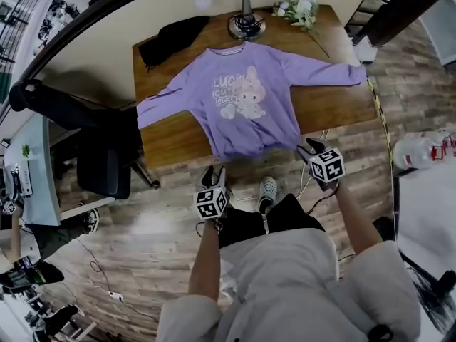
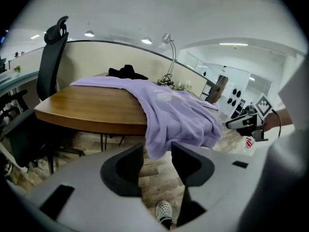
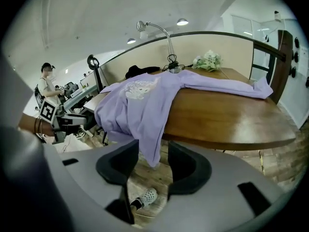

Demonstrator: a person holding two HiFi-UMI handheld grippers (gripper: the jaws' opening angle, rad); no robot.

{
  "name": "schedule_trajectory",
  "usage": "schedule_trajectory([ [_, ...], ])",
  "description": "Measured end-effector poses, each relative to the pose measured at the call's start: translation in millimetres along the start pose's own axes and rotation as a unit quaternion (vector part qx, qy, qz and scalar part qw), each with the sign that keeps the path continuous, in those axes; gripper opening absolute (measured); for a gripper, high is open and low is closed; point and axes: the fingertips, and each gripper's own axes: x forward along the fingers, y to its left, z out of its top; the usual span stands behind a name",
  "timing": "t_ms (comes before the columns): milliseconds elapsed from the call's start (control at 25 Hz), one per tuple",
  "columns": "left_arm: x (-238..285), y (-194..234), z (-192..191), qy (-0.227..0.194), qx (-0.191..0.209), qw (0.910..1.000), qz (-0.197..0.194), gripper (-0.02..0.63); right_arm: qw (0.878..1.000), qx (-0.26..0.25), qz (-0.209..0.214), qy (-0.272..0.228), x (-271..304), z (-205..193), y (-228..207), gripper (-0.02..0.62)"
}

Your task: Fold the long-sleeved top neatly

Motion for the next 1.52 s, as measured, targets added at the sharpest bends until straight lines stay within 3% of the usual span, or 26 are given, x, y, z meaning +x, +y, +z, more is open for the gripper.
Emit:
schedule_trajectory([
  [120,19.9,-4.3,-7.6,0.019,-0.018,0.9997,0.006,0.206,1.000,0.006,0.023,0.009,5.2,-9.5,5.3,0.232],
  [280,39.9,6.0,-3.5,0.047,-0.002,0.9983,0.033,0.206,0.999,0.020,0.023,0.011,19.6,-10.0,8.2,0.236],
  [440,52.8,4.3,-5.3,0.063,0.005,0.9974,0.034,0.204,0.999,0.024,0.024,0.009,27.3,-8.4,11.1,0.230],
  [480,54.8,4.4,-4.8,0.066,0.010,0.9971,0.037,0.194,1.000,0.023,0.020,0.006,28.3,-6.0,10.8,0.215],
  [600,54.8,3.2,-2.4,0.067,0.028,0.9963,0.045,0.082,1.000,0.021,-0.006,-0.005,27.0,-0.8,5.3,0.052],
  [640,53.0,2.6,-1.8,0.067,0.032,0.9962,0.046,0.061,1.000,0.022,-0.012,-0.007,25.5,-0.7,4.0,0.034],
  [1160,8.4,8.1,-1.3,0.050,0.026,0.9969,0.055,0.044,1.000,0.014,-0.017,0.002,5.0,-11.0,2.4,0.026],
  [1280,0.1,7.6,-5.7,0.056,0.024,0.9966,0.056,0.048,1.000,0.015,-0.022,0.011,2.9,-17.9,2.4,0.066],
  [1520,-38.7,30.2,14.8,0.019,0.001,0.9964,0.083,0.083,0.994,0.088,-0.058,-0.022,-27.8,-17.3,-44.1,0.072],
])
